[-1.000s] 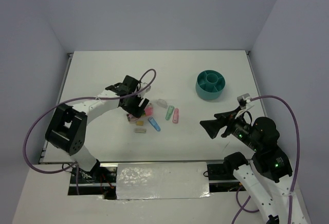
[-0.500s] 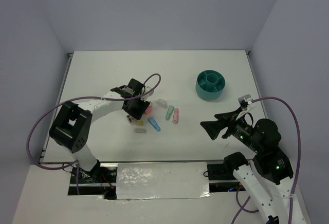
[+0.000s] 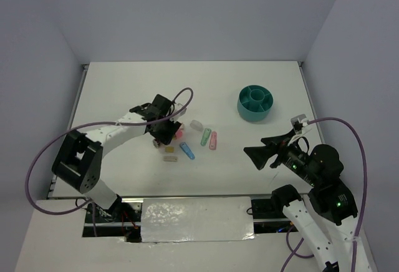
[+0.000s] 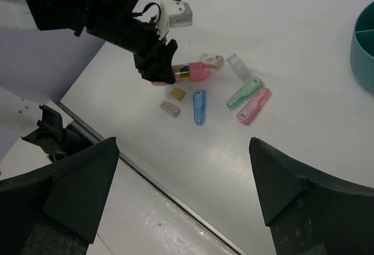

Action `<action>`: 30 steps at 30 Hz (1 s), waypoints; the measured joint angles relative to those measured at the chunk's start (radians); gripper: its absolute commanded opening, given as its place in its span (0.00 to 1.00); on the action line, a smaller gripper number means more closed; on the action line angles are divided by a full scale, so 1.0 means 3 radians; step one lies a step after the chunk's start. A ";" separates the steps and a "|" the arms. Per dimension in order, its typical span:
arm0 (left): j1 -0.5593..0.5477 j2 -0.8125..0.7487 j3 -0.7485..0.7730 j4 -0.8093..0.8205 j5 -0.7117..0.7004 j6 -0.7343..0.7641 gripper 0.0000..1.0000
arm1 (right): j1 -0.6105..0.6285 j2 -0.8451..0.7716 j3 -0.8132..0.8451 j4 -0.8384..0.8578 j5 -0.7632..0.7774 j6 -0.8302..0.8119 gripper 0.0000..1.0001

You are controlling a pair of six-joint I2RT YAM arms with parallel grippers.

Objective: Sort the stationery into containers
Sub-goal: Pick up the stationery from the center of the board, then place the stationery in the storage box.

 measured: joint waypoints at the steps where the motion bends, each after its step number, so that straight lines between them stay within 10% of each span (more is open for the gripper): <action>1: -0.0005 -0.0089 0.0000 -0.0018 0.0029 0.0003 0.00 | 0.0000 0.0011 0.0000 0.0008 -0.0001 0.0009 1.00; 18: -0.0066 -0.1778 -0.0165 0.0444 0.0868 -0.0179 0.00 | 0.0067 0.1180 -0.0646 0.1915 0.0056 0.1422 1.00; 30: -0.0067 -0.2302 -0.0458 0.1108 0.1497 -0.0529 0.00 | 0.1446 0.2098 -0.0287 0.2473 0.1073 0.2223 1.00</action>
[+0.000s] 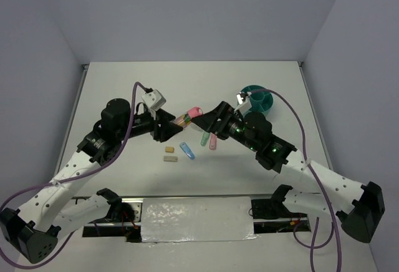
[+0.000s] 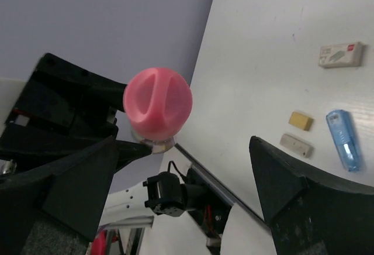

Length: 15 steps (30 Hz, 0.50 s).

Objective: Sort the stationery into containers
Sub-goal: Place the stationery in the storage box.

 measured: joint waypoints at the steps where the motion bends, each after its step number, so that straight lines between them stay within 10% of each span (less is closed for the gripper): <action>1: 0.0001 -0.0009 0.0000 0.0039 0.0039 -0.0014 0.00 | 0.0075 0.0067 0.0003 0.0051 0.0047 0.0038 0.99; 5: 0.0001 -0.0009 0.0000 0.0093 0.0122 -0.0027 0.00 | 0.0281 0.0403 0.0130 0.0151 0.0155 0.0120 0.98; 11: 0.0001 -0.0009 0.0000 0.0090 0.0184 -0.0037 0.00 | 0.0418 0.0641 0.0289 0.0360 0.0266 0.0121 0.69; 15: 0.0001 -0.0010 0.0000 0.0078 0.0207 -0.0025 0.00 | 0.0425 0.0654 0.0289 0.0490 0.0324 0.0108 0.30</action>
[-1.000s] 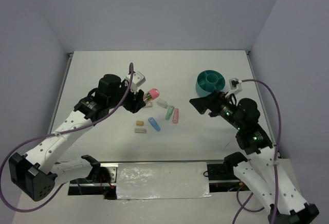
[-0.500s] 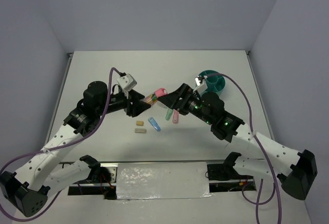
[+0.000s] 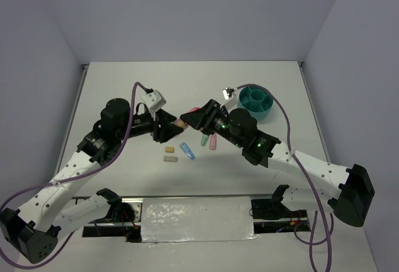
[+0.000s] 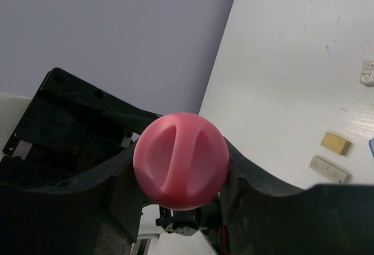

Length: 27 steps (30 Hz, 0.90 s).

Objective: Sort the stationery into containers
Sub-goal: Place the stationery in the storage box.

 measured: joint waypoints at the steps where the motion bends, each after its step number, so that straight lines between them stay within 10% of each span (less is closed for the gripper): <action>1: 0.0000 0.0000 0.0000 0.0000 0.0004 0.0009 0.00 | 0.0004 0.0009 0.0005 0.0018 0.0005 -0.0037 0.15; 2: 0.0000 0.0000 0.0000 -0.0004 -0.0001 0.0015 0.00 | 0.0005 0.0019 0.0006 0.0043 0.0004 -0.0070 0.01; 4: 0.0000 -0.0004 0.0000 -0.0020 -0.0034 0.0022 0.38 | 0.0006 0.0043 0.0013 0.0066 -0.0001 -0.0120 0.00; 5: 0.0000 -0.0004 0.0000 -0.0034 -0.0062 0.0022 0.91 | 0.0006 0.0051 0.0019 0.0070 -0.0003 -0.0165 0.00; 6: 0.0000 -0.0004 0.0000 -0.0045 -0.0100 0.0039 0.99 | 0.0001 0.0053 0.0020 0.0070 -0.0005 -0.0203 0.00; 27: 0.0576 0.0586 0.0264 -0.0924 -0.2074 -0.0135 0.99 | -0.2614 0.0635 0.1162 -0.1012 0.0647 -0.2055 0.00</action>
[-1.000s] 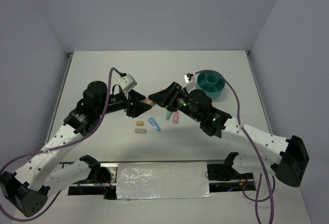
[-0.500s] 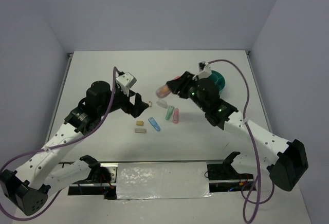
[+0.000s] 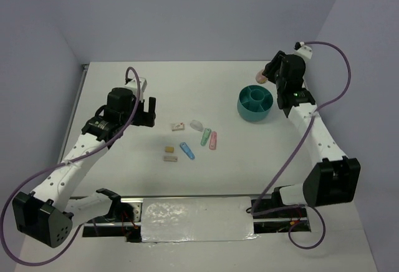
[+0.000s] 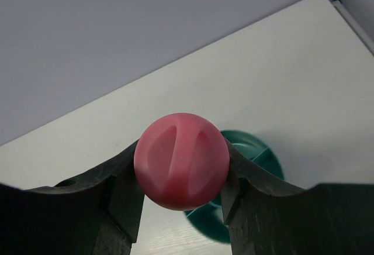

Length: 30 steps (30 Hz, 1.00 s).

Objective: Sort the stationery into containers
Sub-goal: Place the stationery in the storage box.

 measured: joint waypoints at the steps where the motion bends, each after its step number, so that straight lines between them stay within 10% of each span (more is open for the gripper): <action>1: 0.0028 -0.0013 0.0000 0.0000 -0.0027 -0.0011 0.99 | -0.0072 0.0109 0.0048 -0.0011 -0.0038 -0.0031 0.00; 25: 0.0229 0.0006 0.0000 -0.0017 0.0126 -0.0024 0.99 | -0.0317 0.0498 -0.0240 -0.0058 -0.0573 -0.0183 0.02; 28: 0.0229 0.0006 0.0000 -0.0017 0.0146 -0.0024 0.99 | -0.0315 0.0504 -0.0240 -0.0055 -0.0573 -0.0207 0.14; 30: 0.0229 0.0006 0.0000 -0.0015 0.0155 -0.0024 0.99 | -0.0300 0.0514 -0.0240 -0.0051 -0.0573 -0.0220 0.49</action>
